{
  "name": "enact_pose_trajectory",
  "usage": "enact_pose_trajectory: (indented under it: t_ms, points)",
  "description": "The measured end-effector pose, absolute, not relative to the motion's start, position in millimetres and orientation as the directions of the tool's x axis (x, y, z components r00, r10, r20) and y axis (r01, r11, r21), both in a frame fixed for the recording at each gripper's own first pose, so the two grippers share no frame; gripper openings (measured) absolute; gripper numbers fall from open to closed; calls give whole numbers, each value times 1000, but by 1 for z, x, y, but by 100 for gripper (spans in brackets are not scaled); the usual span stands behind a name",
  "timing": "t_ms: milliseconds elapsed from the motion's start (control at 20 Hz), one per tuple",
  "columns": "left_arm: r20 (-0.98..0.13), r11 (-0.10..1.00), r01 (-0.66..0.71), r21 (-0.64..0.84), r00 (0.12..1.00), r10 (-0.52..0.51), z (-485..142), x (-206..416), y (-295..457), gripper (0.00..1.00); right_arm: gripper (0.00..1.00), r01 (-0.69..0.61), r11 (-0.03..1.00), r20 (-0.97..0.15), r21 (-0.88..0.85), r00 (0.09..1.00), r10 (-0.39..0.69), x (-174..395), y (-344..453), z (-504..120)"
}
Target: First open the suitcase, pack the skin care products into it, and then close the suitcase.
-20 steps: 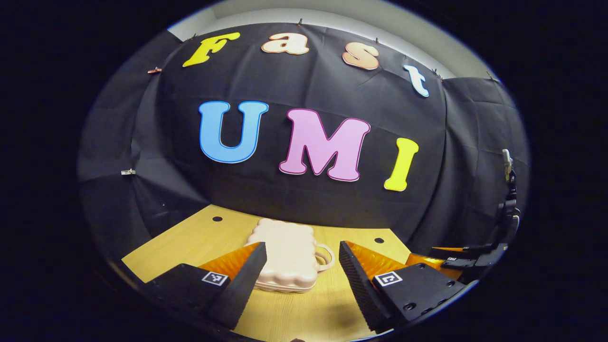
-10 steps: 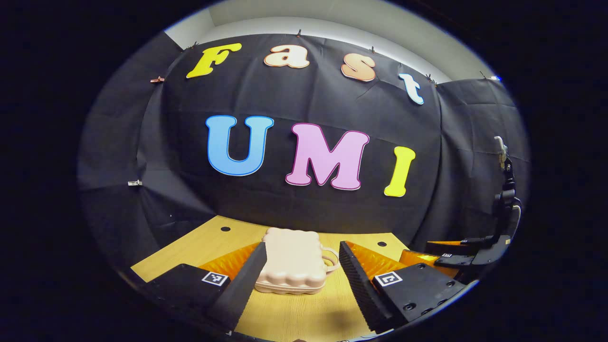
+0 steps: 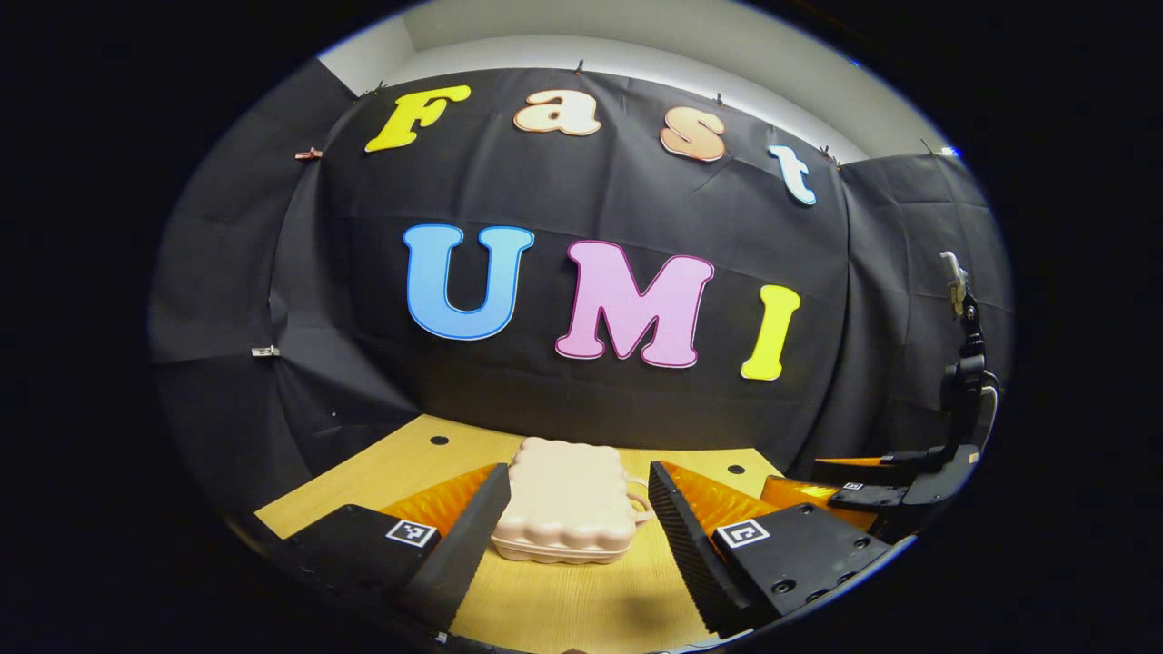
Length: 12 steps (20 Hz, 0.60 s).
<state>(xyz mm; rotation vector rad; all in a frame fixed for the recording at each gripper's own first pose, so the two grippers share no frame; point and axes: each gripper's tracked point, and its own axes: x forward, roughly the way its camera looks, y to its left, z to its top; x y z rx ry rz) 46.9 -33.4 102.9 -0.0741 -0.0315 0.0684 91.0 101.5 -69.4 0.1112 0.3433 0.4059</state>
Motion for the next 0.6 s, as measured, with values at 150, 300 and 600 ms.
enact_pose_trajectory:
  t_ms: [150, 300, 600]
  points:
    - [20, 994, -70, -78, 997, 72, 99, 49, -30, 96, 98, -357, 918, -315, 175, 863, 395, 91, 98, -73]
    - [20, 994, -71, -83, 997, 73, 97, 51, -27, 96, 98, -353, 920, -315, 170, 865, 390, 90, 99, -74]
    - [18, 994, -74, -78, 997, 76, 96, 54, -21, 96, 97, -338, 925, -314, 173, 871, 377, 91, 98, -74]
